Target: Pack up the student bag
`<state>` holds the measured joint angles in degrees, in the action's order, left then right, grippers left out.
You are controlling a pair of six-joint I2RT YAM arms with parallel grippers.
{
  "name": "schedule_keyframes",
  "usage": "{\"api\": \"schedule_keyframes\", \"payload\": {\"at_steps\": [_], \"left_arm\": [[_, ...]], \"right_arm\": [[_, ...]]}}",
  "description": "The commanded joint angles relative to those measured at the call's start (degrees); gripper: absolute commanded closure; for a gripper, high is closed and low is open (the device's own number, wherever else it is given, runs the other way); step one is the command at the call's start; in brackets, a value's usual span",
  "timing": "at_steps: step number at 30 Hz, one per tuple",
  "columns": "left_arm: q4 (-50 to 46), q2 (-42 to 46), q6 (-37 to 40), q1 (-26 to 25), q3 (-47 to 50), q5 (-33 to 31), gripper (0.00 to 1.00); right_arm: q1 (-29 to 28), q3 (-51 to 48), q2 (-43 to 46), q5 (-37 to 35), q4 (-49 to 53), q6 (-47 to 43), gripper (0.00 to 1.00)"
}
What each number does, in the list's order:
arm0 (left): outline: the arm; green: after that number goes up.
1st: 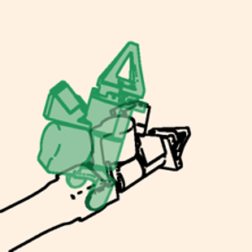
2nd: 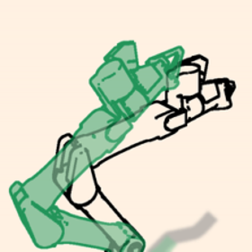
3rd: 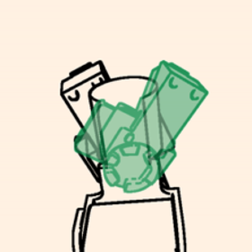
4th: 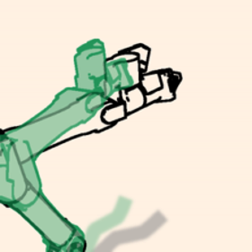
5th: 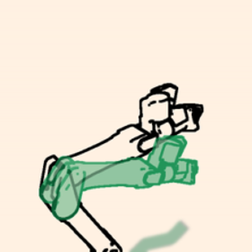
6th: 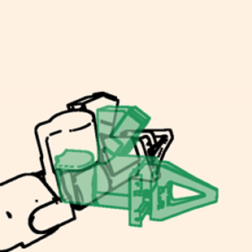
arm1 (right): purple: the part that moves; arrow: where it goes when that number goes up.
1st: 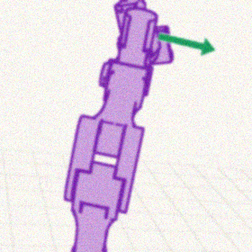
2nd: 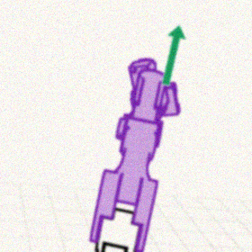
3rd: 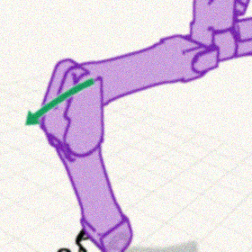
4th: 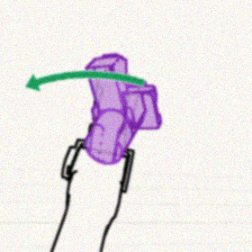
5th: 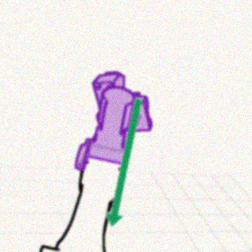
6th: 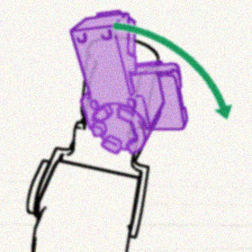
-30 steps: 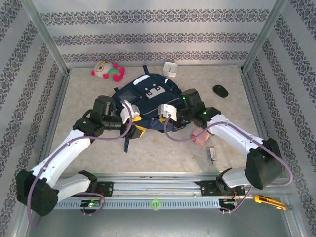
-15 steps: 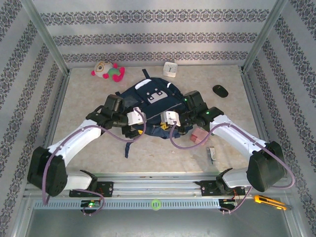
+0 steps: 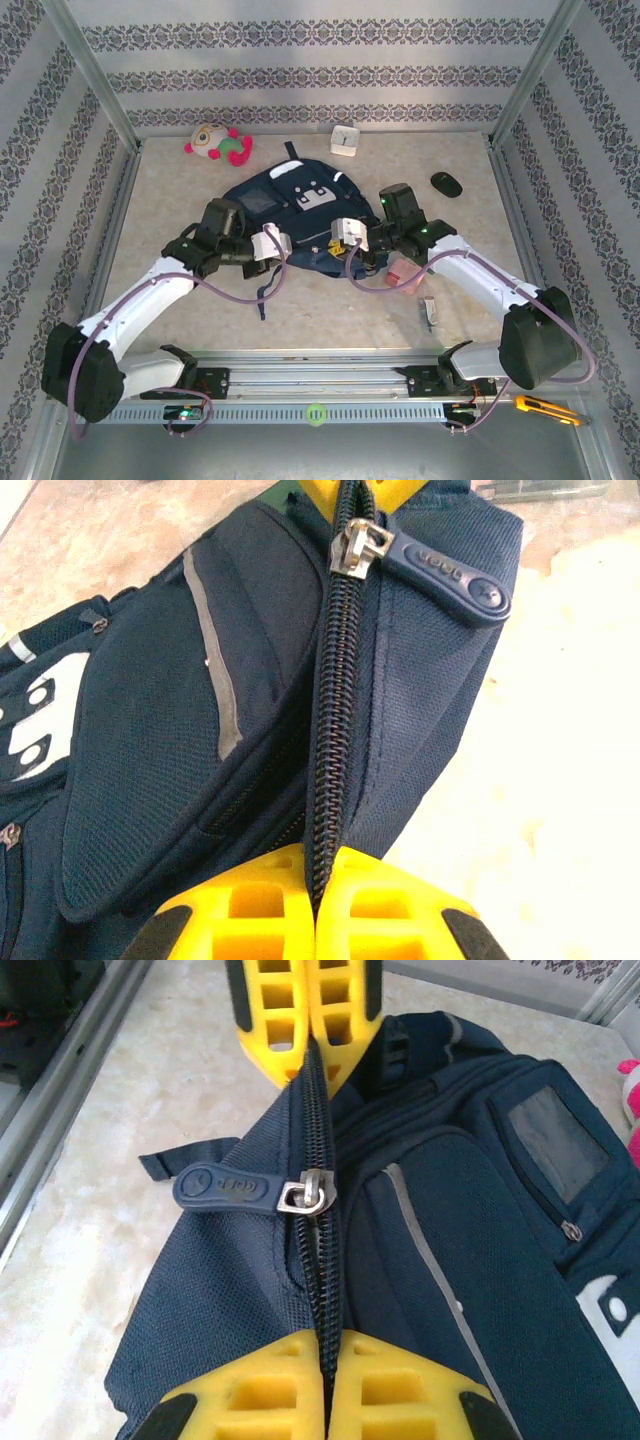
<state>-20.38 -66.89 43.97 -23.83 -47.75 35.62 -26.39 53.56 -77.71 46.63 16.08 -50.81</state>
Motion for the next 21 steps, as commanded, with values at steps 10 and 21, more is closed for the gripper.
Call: {"api": "schedule_keyframes", "payload": {"at_steps": [10,21], "left_arm": [[13.0,2.6,-23.1,-3.9,7.5,-4.7,1.00],[14.8,1.5,-26.0,-3.9,7.6,-2.7,1.00]], "right_arm": [[-2.7,0.9,9.6,-20.6,6.8,31.9,0.45],[-22.1,4.8,12.5,-46.5,18.9,91.2,0.50]]}}
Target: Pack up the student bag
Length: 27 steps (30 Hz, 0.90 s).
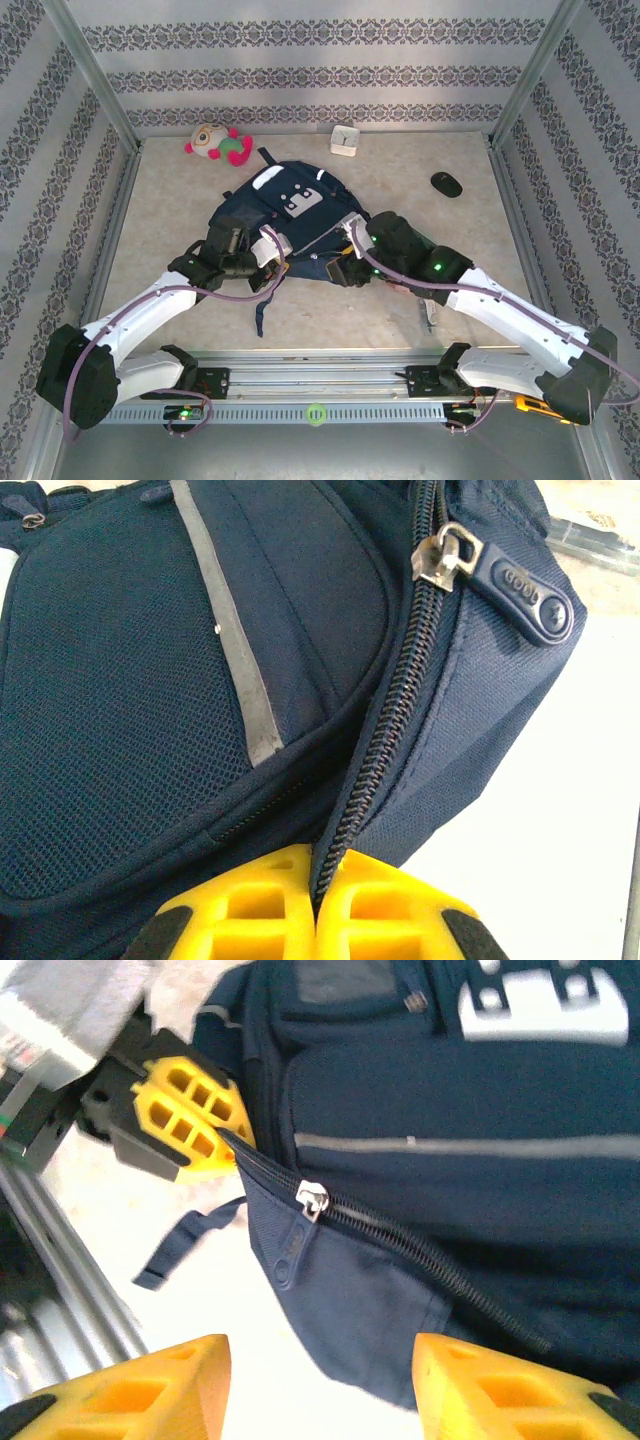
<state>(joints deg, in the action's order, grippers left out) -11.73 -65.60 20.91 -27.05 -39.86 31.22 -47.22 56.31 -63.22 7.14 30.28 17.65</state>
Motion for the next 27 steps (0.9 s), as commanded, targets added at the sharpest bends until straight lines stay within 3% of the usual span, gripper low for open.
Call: {"api": "schedule_keyframes", "payload": {"at_steps": [1,5,16,24,27], "left_arm": [[6.2,0.2,-3.0,-0.7,-0.6,1.9,1.00],[7.0,0.0,-3.6,-0.6,-0.7,2.8,1.00],[7.8,-0.4,-4.4,-0.7,-1.5,4.6,1.00],[7.6,-1.3,-3.9,-0.7,-2.2,4.7,1.00],[7.7,-1.3,-4.0,-0.7,-2.3,4.1,1.00]], "right_arm": [[-1.7,3.0,-3.3,-5.8,5.0,25.8,0.50],[-3.2,5.5,-7.6,-3.8,3.5,30.8,0.50],[-3.3,9.3,-15.8,-4.7,1.2,28.4,0.52],[-3.4,11.5,-18.5,-8.0,2.1,27.1,0.71],[-3.5,11.7,-18.3,-8.4,2.1,26.7,0.86]]}}
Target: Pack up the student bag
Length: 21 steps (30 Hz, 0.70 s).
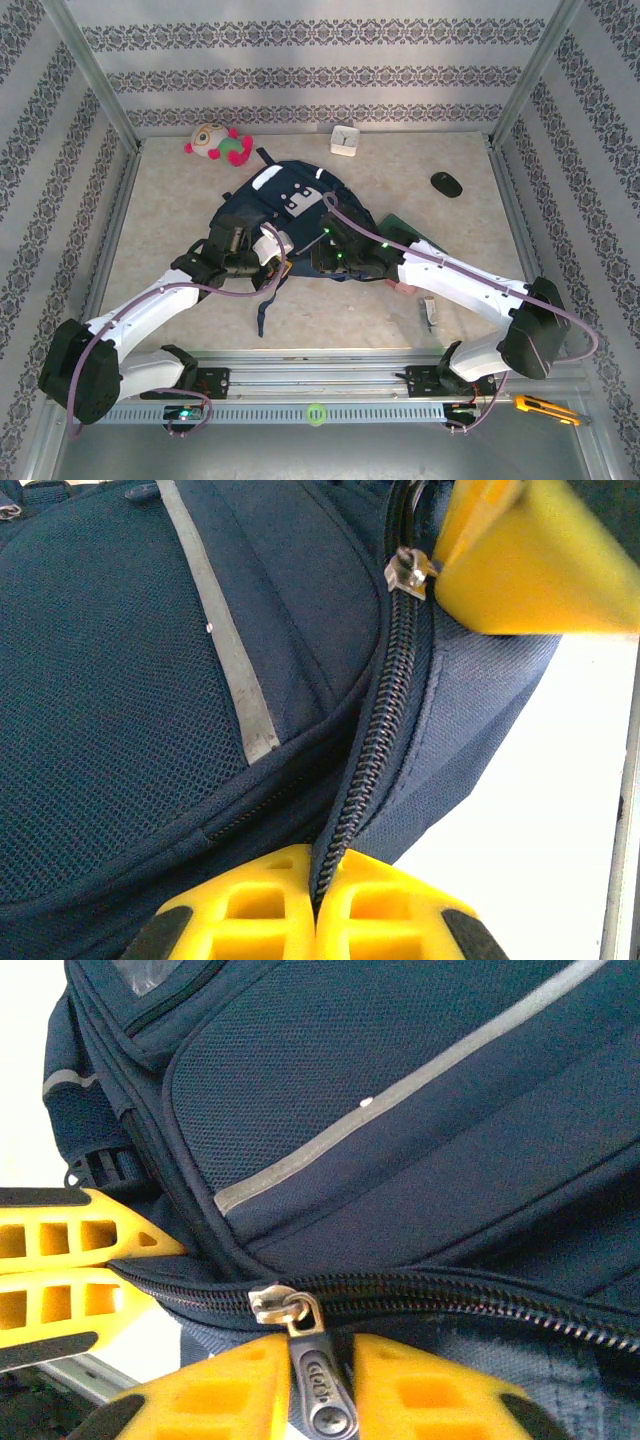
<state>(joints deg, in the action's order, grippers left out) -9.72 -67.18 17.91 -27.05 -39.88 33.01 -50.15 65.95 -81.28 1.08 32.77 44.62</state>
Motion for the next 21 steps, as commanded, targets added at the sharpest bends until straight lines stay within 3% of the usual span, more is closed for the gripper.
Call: {"api": "schedule_keyframes", "payload": {"at_steps": [1,4,10,18,21], "left_arm": [[5.7,0.3,-1.0,-0.7,-2.3,1.9,1.00],[5.2,0.3,-0.9,-0.7,-2.3,0.9,1.00],[0.8,1.0,1.9,-0.6,-2.7,-2.7,1.00],[2.1,1.6,1.8,-0.6,-2.7,-0.6,1.00],[4.0,1.7,0.8,-0.6,-2.4,1.3,1.00]], "right_arm": [[-0.5,2.2,-0.2,-2.9,0.3,-0.3,0.90],[-0.5,1.9,0.5,-4.9,2.5,-0.2,1.00],[0.7,1.2,1.9,-7.0,6.4,-1.3,1.00],[1.2,2.0,0.7,-5.1,7.9,-1.9,1.00],[1.1,1.8,-0.3,-2.9,6.5,-2.9,0.92]]}}
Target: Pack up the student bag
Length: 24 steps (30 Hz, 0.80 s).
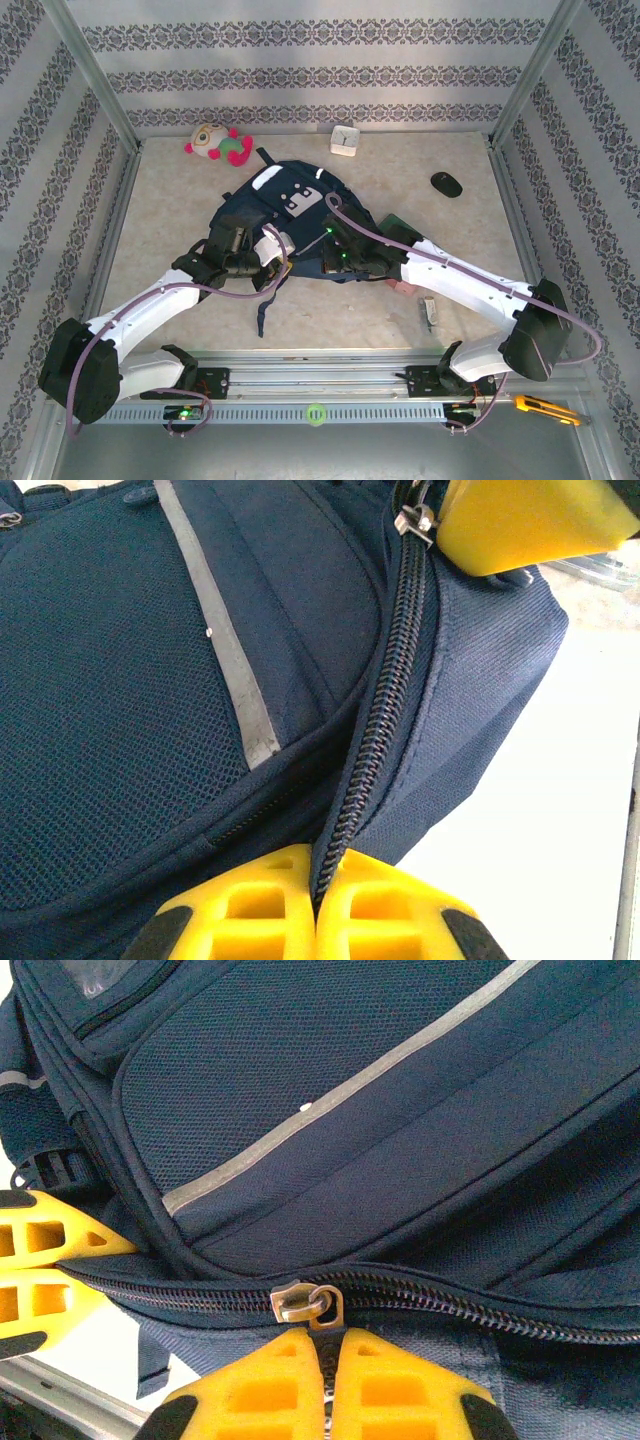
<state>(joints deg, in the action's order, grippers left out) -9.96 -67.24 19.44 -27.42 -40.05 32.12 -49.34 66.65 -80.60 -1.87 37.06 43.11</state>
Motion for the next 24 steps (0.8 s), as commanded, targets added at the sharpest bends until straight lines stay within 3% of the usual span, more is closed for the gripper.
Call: {"api": "schedule_keyframes", "payload": {"at_steps": [1,6,14,21,24], "left_arm": [[4.6,1.7,-0.9,-0.2,-2.2,2.7,1.00],[4.9,1.9,-0.8,-0.2,-2.5,3.4,1.00],[5.4,2.1,-1.1,-0.2,-2.5,3.3,1.00],[5.9,2.0,-1.3,-0.2,-2.2,3.5,1.00],[5.8,2.1,-1.3,-0.2,-2.2,3.2,1.00]], "right_arm": [[0.3,1.2,-1.2,0.6,1.7,-1.6,0.88],[1.2,0.5,-1.7,6.7,-2.5,-2.0,0.73],[1.6,-2.6,0.0,10.4,-11.0,0.8,0.76],[1.9,-2.2,-1.4,7.7,-8.8,5.1,0.67],[1.8,-2.8,-1.1,6.8,-8.5,7.7,0.70]]}}
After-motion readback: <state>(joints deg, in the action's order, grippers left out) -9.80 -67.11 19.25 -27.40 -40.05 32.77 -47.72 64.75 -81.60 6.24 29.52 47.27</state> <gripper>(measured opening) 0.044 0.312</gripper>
